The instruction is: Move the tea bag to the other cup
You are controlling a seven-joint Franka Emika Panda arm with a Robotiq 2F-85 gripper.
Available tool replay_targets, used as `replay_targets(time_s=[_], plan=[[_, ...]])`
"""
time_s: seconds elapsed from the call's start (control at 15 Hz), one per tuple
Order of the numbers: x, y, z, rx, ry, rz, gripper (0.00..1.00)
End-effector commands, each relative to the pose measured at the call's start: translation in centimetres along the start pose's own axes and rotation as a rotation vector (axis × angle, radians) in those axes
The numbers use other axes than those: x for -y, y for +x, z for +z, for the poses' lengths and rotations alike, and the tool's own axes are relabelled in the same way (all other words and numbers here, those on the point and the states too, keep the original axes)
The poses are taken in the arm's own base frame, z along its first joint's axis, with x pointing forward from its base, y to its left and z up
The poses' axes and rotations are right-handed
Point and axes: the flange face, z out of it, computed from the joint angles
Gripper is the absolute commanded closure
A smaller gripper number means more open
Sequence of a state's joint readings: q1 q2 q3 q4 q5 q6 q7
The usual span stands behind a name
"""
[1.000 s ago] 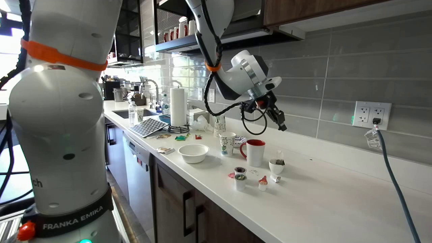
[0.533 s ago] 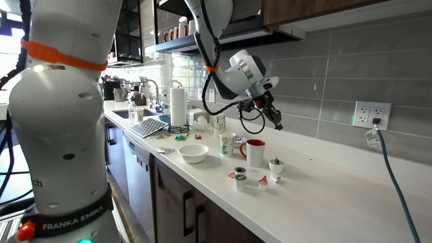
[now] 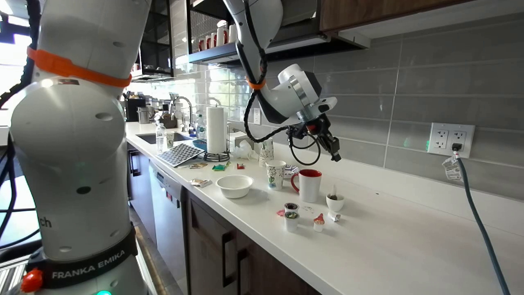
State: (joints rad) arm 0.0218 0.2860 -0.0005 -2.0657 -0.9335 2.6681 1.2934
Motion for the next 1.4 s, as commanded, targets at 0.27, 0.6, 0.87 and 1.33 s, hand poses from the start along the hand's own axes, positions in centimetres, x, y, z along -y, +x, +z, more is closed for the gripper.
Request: replay_targets(time_s=[0.27, 0.6, 0.87, 1.33], plan=[[0.2, -1.0, 2.0, 0.041, 0.002, 0.001, 1.00], [0.1, -1.1, 2.2, 0.045, -0.004, 0.006, 0.68], [-0.1, -0.4, 1.1, 0.026, 0.002, 0.009, 0.37], [-1.0, 0.7, -1.6, -0.015, 0.009, 0.034, 0.00]])
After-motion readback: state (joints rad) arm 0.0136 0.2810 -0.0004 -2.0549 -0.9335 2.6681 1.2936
